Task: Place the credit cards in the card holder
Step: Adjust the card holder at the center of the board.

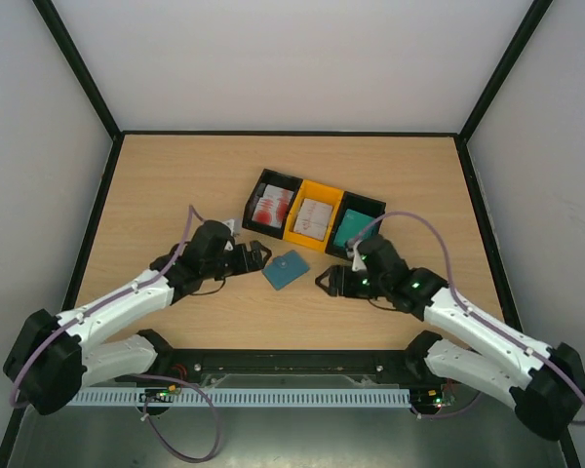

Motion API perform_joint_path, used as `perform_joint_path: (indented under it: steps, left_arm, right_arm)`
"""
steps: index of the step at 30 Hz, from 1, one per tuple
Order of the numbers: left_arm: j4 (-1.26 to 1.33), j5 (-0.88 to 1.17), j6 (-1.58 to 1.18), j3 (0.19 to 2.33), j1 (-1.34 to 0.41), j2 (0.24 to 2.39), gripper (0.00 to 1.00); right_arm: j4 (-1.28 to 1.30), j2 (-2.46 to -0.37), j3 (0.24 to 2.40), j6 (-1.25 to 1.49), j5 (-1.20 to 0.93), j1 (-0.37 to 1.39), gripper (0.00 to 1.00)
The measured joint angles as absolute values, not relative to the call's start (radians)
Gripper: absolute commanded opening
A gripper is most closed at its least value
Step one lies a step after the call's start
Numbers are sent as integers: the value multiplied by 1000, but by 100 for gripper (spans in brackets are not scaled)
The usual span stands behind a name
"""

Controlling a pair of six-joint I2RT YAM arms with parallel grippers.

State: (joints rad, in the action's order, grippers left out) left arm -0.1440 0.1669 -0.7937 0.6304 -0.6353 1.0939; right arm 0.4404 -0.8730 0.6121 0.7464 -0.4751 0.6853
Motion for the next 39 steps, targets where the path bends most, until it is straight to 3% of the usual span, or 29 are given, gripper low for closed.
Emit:
perform_joint_path:
  steps: [3, 7, 17, 25, 39]
  left_arm:
    - [-113, 155, -835, 575, -657, 1113, 82]
    - [-65, 150, -869, 533, -658, 1152, 78]
    - [75, 219, -832, 551, -658, 1376, 64]
    - [51, 244, -736, 624, -658, 1473, 54]
    - [-28, 232, -644, 655, -658, 1537, 41]
  right_arm:
    - [429, -932, 570, 762, -411, 781, 64]
    - [364, -1062, 567, 789, -329, 849, 64]
    - [172, -1336, 597, 908, -168, 865, 62]
    - [76, -1520, 720, 1050, -139, 865, 53]
    - [248, -1691, 929, 1089, 10, 866, 46]
